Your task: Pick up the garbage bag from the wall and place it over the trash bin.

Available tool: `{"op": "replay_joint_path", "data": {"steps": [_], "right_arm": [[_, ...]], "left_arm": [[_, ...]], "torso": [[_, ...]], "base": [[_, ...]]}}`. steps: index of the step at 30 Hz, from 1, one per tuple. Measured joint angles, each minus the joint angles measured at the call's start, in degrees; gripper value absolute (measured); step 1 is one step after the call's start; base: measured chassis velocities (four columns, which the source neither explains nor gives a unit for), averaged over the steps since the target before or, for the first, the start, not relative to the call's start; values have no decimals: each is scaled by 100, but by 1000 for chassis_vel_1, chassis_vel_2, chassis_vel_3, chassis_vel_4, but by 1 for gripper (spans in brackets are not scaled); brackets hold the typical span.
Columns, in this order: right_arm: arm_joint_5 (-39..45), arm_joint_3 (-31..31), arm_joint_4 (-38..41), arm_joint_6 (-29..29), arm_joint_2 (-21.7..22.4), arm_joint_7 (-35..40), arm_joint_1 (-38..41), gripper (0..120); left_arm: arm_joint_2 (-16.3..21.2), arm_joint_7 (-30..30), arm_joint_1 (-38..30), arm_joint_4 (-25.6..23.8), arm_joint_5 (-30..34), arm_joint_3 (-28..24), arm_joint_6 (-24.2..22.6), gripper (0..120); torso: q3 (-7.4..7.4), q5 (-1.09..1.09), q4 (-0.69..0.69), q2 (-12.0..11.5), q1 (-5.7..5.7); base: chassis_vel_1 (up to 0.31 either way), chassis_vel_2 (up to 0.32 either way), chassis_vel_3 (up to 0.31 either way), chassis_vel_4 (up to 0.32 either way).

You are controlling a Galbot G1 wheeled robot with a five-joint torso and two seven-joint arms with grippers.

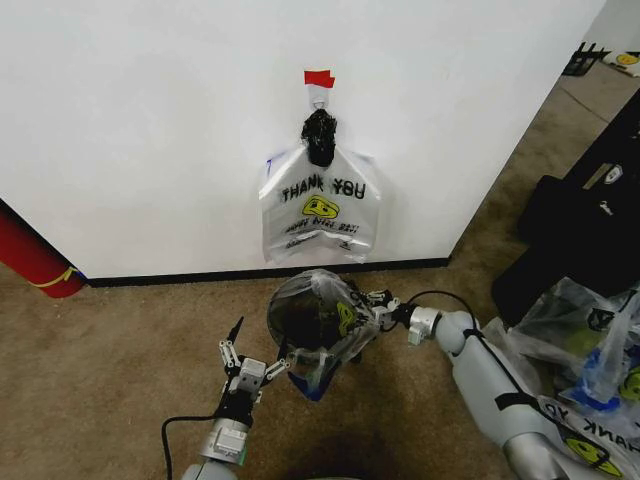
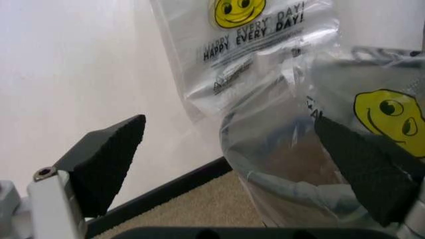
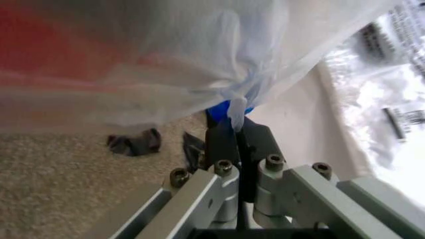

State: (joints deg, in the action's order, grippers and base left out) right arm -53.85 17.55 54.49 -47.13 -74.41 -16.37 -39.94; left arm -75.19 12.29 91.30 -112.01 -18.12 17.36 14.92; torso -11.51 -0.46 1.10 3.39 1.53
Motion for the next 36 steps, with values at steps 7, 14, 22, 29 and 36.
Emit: {"op": "replay_joint_path", "data": {"steps": [7, 14, 22, 29, 36], "right_arm": [[-16, 18, -110, 0, -37, 26, -1, 0], [-20, 19, -110, 0, -37, 26, -2, 0], [-21, 19, -104, -1, -35, 26, -2, 0], [-21, 19, -99, -1, -32, 26, -2, 0], [-21, 17, -97, -1, -31, 26, -2, 0]], "left_arm": [[-14, 10, 26, -9, -24, -1, 12, 100], [-16, 13, 28, -12, -26, -1, 14, 100], [-15, 13, 28, -15, -26, -1, 14, 100], [-15, 13, 28, -16, -26, -1, 15, 100], [-15, 13, 28, -16, -26, -1, 14, 100]], "torso": [[0, 0, 1, 0, 0], [0, 0, 0, 0, 0], [0, 0, 1, 0, 0], [0, 0, 0, 0, 0], [0, 0, 0, 0, 0]], "base": [[0, 0, 0, 0], [0, 0, 0, 0], [0, 0, 0, 0], [0, 0, 0, 0], [0, 0, 0, 0]]}}
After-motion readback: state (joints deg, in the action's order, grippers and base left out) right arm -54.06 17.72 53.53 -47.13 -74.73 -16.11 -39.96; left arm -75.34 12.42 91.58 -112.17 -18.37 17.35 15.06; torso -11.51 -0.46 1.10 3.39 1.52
